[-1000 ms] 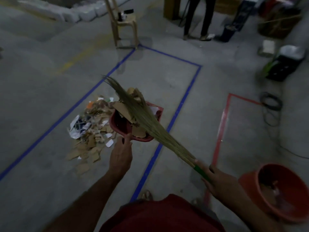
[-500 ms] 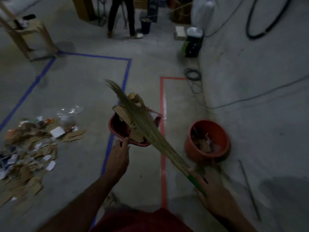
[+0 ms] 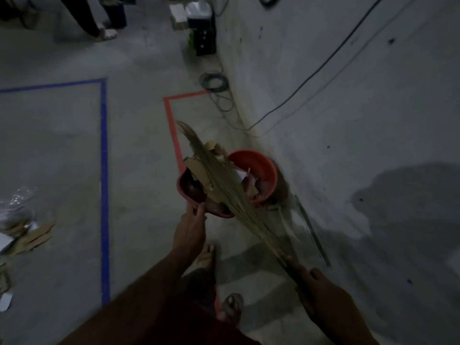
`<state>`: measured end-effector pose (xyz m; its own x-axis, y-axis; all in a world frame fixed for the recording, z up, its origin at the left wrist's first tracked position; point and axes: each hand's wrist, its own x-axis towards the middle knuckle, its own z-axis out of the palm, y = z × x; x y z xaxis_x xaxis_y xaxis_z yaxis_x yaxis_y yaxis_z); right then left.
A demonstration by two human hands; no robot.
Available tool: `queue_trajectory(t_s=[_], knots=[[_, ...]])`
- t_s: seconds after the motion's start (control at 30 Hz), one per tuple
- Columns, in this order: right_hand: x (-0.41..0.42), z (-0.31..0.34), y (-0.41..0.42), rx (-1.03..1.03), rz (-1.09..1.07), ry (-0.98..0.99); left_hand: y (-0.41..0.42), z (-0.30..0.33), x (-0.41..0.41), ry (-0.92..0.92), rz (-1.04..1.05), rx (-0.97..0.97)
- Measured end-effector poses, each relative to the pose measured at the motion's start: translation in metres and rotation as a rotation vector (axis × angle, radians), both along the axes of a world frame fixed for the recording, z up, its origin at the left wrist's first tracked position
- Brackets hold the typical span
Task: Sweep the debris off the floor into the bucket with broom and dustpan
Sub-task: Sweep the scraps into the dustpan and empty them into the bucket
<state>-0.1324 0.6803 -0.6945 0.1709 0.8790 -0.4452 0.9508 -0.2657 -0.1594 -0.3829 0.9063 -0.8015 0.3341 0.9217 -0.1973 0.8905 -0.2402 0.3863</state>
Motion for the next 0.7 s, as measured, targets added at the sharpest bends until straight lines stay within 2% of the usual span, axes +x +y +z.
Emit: queue_trajectory(t_s=[0.03, 0.1, 0.3, 0.47, 0.53, 0.6, 0.67, 0.7], knots=[[0.007, -0.003, 0.004, 0.000, -0.001, -0.017, 0.007, -0.005, 0.012, -0.004, -0.014, -0.013], [0.020, -0.007, 0.020, -0.101, -0.083, 0.070, 0.023, -0.018, 0.035, -0.003, -0.042, -0.043], [0.054, -0.033, 0.071, -0.160, -0.107, 0.128, 0.081, -0.048, 0.092, 0.041, -0.130, -0.145], [0.074, -0.058, 0.118, -0.187, -0.202, 0.136, 0.133, -0.077, 0.123, 0.090, -0.177, -0.166], [0.082, -0.076, 0.129, -0.110, -0.214, 0.136, 0.152, -0.091, 0.137, 0.100, -0.165, -0.206], [0.095, -0.095, 0.143, -0.085, -0.206, 0.174, 0.168, -0.111, 0.150, 0.135, -0.157, -0.221], [0.113, -0.117, 0.171, -0.093, -0.149, 0.262, 0.182, -0.134, 0.167, 0.190, -0.234, -0.221], [0.124, -0.127, 0.189, -0.097, -0.237, 0.345, 0.192, -0.144, 0.178, 0.193, -0.235, -0.220]])
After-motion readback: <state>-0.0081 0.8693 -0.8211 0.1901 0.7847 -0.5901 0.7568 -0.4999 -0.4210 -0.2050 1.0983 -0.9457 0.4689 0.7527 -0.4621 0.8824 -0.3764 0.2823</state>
